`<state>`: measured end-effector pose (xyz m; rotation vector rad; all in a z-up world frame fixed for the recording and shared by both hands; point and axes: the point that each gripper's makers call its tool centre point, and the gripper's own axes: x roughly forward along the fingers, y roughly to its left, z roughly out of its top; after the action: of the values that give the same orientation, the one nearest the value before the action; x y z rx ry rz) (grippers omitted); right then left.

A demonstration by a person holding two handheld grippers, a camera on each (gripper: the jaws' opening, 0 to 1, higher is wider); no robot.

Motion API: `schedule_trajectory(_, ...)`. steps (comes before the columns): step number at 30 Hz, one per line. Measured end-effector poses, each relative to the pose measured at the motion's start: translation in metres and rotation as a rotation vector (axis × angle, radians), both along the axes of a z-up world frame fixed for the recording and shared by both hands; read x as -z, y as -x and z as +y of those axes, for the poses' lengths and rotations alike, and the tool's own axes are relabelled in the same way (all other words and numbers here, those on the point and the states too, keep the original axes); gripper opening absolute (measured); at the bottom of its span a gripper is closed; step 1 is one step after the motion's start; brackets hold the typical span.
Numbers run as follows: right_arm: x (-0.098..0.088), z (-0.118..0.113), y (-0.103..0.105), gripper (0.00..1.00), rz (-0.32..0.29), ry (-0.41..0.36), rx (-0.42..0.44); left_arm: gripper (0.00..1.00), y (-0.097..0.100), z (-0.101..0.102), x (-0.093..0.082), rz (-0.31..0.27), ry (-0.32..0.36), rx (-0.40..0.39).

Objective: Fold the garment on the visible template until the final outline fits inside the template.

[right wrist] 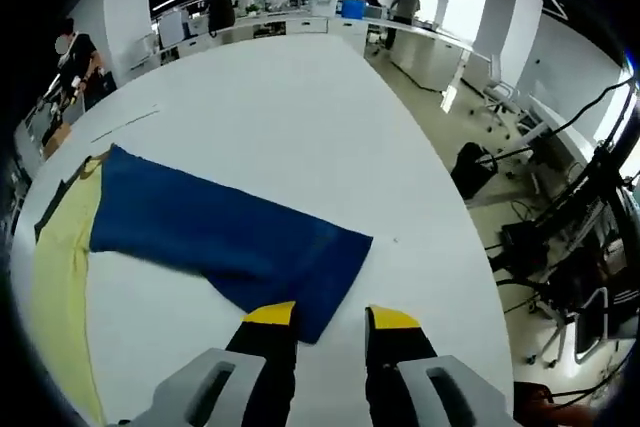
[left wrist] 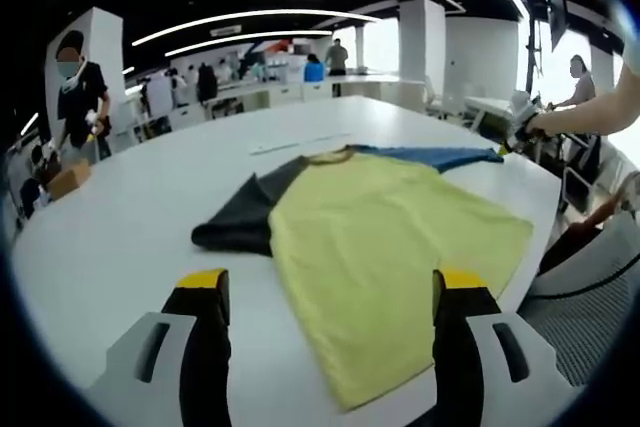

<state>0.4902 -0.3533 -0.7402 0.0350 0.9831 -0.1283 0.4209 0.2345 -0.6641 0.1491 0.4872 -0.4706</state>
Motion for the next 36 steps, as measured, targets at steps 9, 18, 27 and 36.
schedule_trajectory(9,0.002,0.017,0.013,0.12,0.030,-0.049,0.069,0.79,-0.002,-0.001,-0.004,-0.015,0.011,0.001)
schedule_trajectory(18,0.000,0.018,0.015,0.07,0.017,-0.039,0.087,0.78,-0.001,0.001,-0.002,-0.007,0.007,-0.002)
schedule_trajectory(27,0.003,0.011,0.008,0.00,0.036,-0.053,0.075,0.80,-0.002,0.000,-0.003,-0.013,-0.004,0.005)
schedule_trajectory(36,-0.005,0.007,0.011,0.00,0.041,-0.043,0.062,0.81,-0.001,0.001,-0.004,-0.016,-0.010,0.011)
